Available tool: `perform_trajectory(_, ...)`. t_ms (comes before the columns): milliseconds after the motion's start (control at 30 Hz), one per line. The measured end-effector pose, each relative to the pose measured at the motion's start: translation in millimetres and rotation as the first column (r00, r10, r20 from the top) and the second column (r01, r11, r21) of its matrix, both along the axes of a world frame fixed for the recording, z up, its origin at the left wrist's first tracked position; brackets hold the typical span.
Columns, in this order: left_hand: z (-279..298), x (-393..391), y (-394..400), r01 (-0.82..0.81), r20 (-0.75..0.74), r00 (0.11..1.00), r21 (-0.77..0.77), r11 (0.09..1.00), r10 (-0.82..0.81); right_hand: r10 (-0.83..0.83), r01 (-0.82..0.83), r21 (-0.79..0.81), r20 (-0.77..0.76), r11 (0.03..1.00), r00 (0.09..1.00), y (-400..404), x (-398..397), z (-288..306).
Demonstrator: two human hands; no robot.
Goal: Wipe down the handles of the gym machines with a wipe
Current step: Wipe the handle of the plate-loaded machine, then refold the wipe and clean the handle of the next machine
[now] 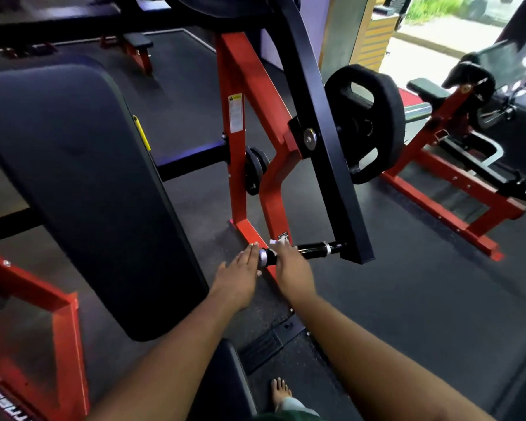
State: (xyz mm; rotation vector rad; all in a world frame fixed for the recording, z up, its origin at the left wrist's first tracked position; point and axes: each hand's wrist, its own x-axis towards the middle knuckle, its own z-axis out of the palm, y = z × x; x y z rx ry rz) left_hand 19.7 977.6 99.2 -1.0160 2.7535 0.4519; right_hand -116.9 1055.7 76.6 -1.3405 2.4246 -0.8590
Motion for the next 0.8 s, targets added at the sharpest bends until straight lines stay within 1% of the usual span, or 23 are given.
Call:
perform_trajectory(100, -0.5, 21.0, 0.1, -0.044, -0.002, 0.999, 0.009, 0.999, 0.044, 0.023, -0.012, -0.113, 0.102, 0.994, 0.994, 7.4, 28.4, 3.6)
perform_trajectory(133, 0.9, 28.0, 0.3, -0.058, -0.010, 0.998, 0.013, 0.998, 0.058, 0.017, 0.011, -0.173, 0.157, 0.985, 0.987, 12.8, 35.2, 8.8)
perform_trajectory(200, 1.5, 41.3, 0.8, -0.096, -0.036, 0.995, 0.041, 0.994, 0.098, 0.016, 0.085, -0.303, 0.315, 0.949, 0.949, 25.3, 49.1, 23.8)
perform_trajectory(233, -0.3, 48.8, 0.8, -0.124, -0.057, 0.990, 0.073, 0.990, 0.129, 0.037, 0.127, -0.352, 0.423, 0.927, 0.905, 30.1, 56.9, 31.4)
perform_trajectory(267, -3.1, 54.4, 1.3, -0.156, -0.095, 0.981, 0.128, 0.979, 0.169, 0.051, 0.189, -0.372, 0.548, 0.909, 0.835, 33.0, 62.8, 36.7)
perform_trajectory(333, -11.2, 68.9, 3.7, -0.227, -0.202, 0.935, 0.294, 0.929, 0.292, 0.069, 0.308, -0.341, 0.763, 0.888, 0.643, 35.9, 73.8, 37.5)
perform_trajectory(367, -13.6, 75.8, 6.7, -0.250, -0.254, 0.894, 0.398, 0.883, 0.368, 0.078, 0.333, -0.309, 0.827, 0.891, 0.557, 37.2, 78.7, 36.7)
perform_trajectory(400, -11.8, 84.2, 11.9, -0.251, -0.302, 0.848, 0.493, 0.833, 0.435, 0.086, 0.330, -0.281, 0.861, 0.901, 0.501, 38.0, 85.2, 35.9)
perform_trajectory(500, -5.7, 107.4, 32.8, -0.163, -0.394, 0.713, 0.711, 0.684, 0.580, 0.127, 0.253, -0.236, 0.915, 0.938, 0.383, 42.8, 104.9, 36.7)
perform_trajectory(567, -4.0, 122.7, 50.1, -0.111, -0.395, 0.586, 0.826, 0.553, 0.707, 0.155, 0.178, -0.234, 0.916, 0.956, 0.369, 49.3, 117.3, 40.2)
perform_trajectory(600, -3.1, 130.6, 58.9, -0.111, -0.398, 0.528, 0.844, 0.525, 0.750, 0.166, 0.135, -0.231, 0.913, 0.964, 0.373, 53.3, 121.6, 39.9)
perform_trajectory(667, -0.8, 143.5, 74.8, -0.136, -0.438, 0.435, 0.832, 0.539, 0.787, 0.178, 0.048, -0.215, 0.899, 0.976, 0.400, 59.3, 126.2, 35.9)
perform_trajectory(733, 0.8, 154.7, 91.5, -0.211, -0.472, 0.345, 0.803, 0.557, 0.811, 0.192, -0.068, -0.182, 0.858, 0.981, 0.476, 64.9, 129.3, 31.3)
perform_trajectory(800, 3.7, 165.6, 111.7, -0.282, -0.478, 0.221, 0.803, 0.525, 0.850, 0.226, -0.172, -0.156, 0.815, 0.973, 0.533, 72.5, 133.2, 24.2)
